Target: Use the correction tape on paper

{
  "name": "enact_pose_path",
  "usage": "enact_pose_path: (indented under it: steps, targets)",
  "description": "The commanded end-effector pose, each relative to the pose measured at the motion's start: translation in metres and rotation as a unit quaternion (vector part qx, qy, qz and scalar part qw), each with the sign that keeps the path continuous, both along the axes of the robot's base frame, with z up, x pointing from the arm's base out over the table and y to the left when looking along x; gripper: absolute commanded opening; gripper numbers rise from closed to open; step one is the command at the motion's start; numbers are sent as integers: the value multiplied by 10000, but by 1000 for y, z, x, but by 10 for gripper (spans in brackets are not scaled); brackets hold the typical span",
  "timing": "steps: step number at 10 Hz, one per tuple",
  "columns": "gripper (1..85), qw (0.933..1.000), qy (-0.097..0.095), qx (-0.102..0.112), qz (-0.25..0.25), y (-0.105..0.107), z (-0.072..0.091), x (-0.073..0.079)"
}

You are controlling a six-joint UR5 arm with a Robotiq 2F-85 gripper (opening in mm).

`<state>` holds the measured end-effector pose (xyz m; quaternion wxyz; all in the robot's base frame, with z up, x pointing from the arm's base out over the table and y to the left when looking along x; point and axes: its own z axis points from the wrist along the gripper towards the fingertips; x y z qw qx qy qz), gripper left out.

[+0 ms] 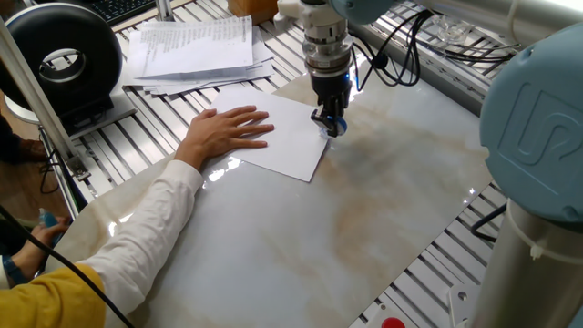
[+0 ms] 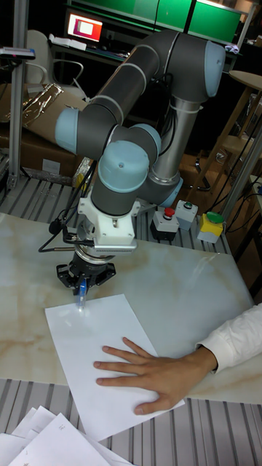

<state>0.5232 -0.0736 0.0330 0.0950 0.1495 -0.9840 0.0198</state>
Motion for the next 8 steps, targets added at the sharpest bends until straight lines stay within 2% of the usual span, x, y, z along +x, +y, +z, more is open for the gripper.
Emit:
enact_pose_path:
  steps: [1, 8]
  targets:
    - [17, 10000, -46, 78, -35, 4, 0, 9]
    - [17, 9999, -70, 120, -57, 3, -6, 11]
